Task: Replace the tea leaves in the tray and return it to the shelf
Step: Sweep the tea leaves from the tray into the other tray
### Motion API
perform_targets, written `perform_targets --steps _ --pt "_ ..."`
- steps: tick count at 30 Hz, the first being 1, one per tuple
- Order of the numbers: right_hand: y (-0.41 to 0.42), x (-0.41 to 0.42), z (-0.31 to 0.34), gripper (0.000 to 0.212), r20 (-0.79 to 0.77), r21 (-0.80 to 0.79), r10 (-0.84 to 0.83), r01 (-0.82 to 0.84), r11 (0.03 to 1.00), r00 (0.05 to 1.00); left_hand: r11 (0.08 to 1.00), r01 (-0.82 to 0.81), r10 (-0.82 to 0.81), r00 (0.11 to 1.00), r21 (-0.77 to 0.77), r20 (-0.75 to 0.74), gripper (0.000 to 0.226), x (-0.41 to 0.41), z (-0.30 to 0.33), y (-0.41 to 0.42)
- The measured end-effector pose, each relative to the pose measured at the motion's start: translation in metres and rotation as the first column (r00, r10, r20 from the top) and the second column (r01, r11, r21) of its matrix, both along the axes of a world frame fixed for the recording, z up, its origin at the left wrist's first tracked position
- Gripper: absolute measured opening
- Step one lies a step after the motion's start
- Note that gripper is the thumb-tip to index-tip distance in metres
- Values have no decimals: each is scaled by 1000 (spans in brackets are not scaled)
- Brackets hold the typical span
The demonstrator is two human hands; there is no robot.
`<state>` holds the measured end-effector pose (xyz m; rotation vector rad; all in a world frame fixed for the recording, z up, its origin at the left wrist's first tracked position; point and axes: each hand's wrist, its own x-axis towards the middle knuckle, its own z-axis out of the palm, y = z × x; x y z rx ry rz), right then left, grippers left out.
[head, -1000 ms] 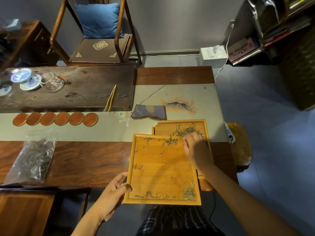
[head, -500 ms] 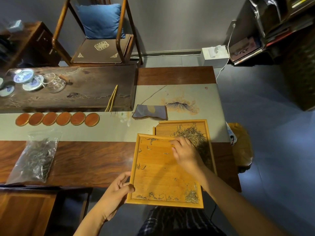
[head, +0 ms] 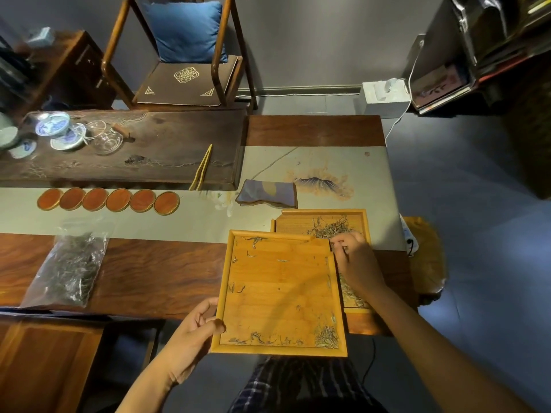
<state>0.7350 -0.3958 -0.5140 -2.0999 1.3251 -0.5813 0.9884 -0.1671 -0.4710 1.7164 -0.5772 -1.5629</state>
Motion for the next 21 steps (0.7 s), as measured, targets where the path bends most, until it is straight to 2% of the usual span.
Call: perform_targets --steps 5,9,11,14,16,21 --pt "-4 0 18 18 129 86 -99 88 992 987 998 -70 70 997 -2 -43 41 -3 9 4" --pt "-19 11 36 14 202 31 -34 28 999 979 996 -89 90 994 4 -65 42 -4 8 8" --pt "-37 27 41 9 231 61 24 -39 997 973 996 -86 86 994 -3 -69 39 -4 5 8" --pt "-75 68 36 7 151 138 104 -125 982 983 997 -76 76 993 6 -85 49 -2 -3 4" --pt "-96 100 27 12 112 95 200 -211 973 973 995 -102 102 988 12 -116 49 0 -13 0" --pt "-123 158 -9 50 -198 39 475 -477 878 858 989 -142 149 964 49 -221 48 3 -32 -10"
